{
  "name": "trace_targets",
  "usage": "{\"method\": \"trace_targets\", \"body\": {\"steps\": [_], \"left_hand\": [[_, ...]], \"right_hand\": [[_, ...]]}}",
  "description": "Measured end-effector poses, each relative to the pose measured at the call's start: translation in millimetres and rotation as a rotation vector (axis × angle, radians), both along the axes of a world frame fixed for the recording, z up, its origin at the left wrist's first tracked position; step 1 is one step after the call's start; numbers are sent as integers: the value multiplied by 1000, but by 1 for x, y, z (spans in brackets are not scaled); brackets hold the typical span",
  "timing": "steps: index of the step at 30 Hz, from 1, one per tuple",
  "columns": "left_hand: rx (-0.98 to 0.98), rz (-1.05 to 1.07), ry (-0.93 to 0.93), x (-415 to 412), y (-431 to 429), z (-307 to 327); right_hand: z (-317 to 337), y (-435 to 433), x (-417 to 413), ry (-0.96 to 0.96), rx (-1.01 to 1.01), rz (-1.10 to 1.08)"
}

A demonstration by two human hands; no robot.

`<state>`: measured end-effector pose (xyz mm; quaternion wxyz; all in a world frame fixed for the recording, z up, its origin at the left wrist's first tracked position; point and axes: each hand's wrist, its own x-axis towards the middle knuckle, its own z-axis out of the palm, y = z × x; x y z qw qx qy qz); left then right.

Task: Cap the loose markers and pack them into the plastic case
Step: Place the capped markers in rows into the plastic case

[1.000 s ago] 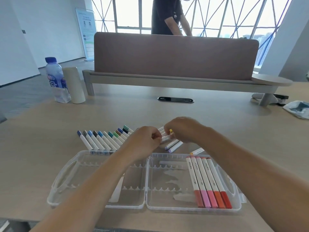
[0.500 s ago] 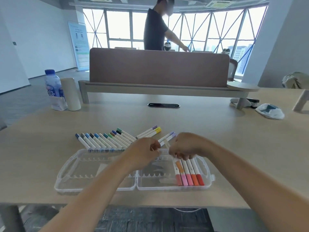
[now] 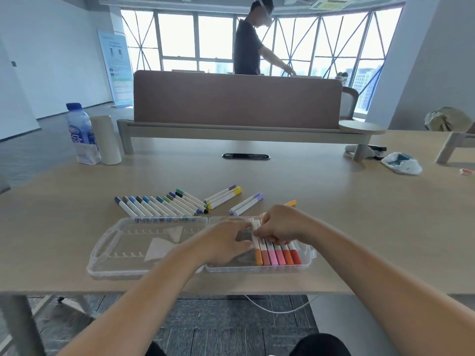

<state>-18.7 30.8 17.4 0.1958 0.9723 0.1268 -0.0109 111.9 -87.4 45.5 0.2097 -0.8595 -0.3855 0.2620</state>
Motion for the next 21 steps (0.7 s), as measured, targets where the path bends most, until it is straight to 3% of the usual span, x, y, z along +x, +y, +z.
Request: {"method": "trace_targets", "body": {"steps": [21], "left_hand": [[63,-38,94,7,0,-3]], "right_hand": [[-3,-3,-5,-114,-44,78]]}}
